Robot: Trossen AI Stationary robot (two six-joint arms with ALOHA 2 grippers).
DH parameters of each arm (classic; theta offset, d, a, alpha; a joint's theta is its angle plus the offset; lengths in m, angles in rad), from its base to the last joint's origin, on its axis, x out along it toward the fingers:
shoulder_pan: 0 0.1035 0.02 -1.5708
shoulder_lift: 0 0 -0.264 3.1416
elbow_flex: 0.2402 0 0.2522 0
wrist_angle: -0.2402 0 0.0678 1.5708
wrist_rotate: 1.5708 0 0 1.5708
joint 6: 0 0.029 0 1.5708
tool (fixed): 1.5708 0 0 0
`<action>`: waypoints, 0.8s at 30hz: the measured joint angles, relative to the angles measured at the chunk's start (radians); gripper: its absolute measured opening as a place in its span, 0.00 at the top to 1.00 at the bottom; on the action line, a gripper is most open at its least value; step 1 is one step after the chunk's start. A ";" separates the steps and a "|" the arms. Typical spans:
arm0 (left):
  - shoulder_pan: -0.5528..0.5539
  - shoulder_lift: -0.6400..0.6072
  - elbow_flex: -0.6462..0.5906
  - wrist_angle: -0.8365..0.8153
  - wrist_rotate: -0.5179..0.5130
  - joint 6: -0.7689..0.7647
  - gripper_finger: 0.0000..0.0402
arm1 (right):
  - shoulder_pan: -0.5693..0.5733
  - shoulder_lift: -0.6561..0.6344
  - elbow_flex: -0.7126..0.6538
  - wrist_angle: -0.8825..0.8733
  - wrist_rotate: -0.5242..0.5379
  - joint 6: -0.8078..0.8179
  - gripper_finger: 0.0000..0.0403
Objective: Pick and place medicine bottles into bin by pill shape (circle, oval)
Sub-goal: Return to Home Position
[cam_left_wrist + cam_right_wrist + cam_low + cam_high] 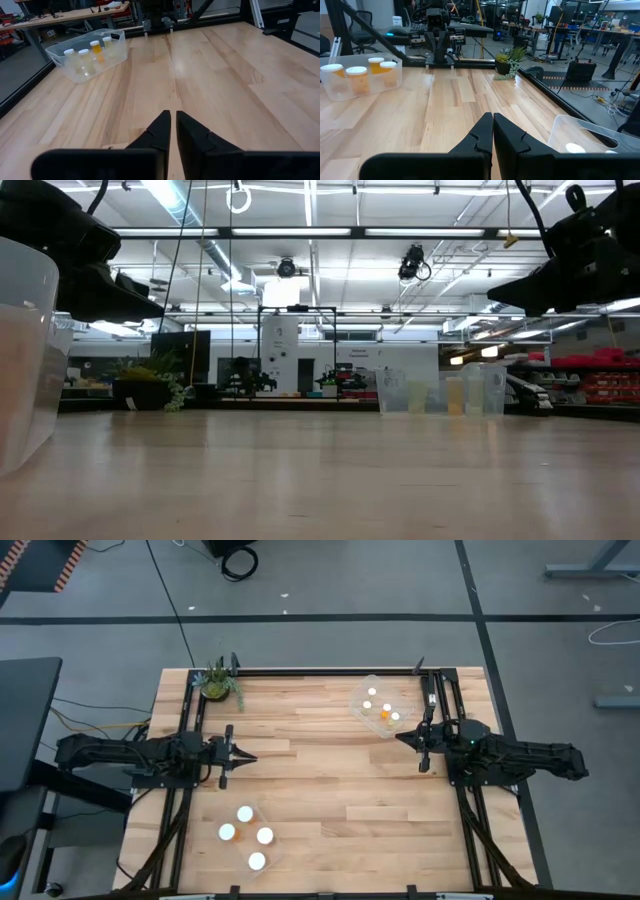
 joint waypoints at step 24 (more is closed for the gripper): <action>0.000 0.000 0.000 0.000 0.000 0.000 0.90 | 0.000 0.000 0.000 0.000 0.000 0.000 0.95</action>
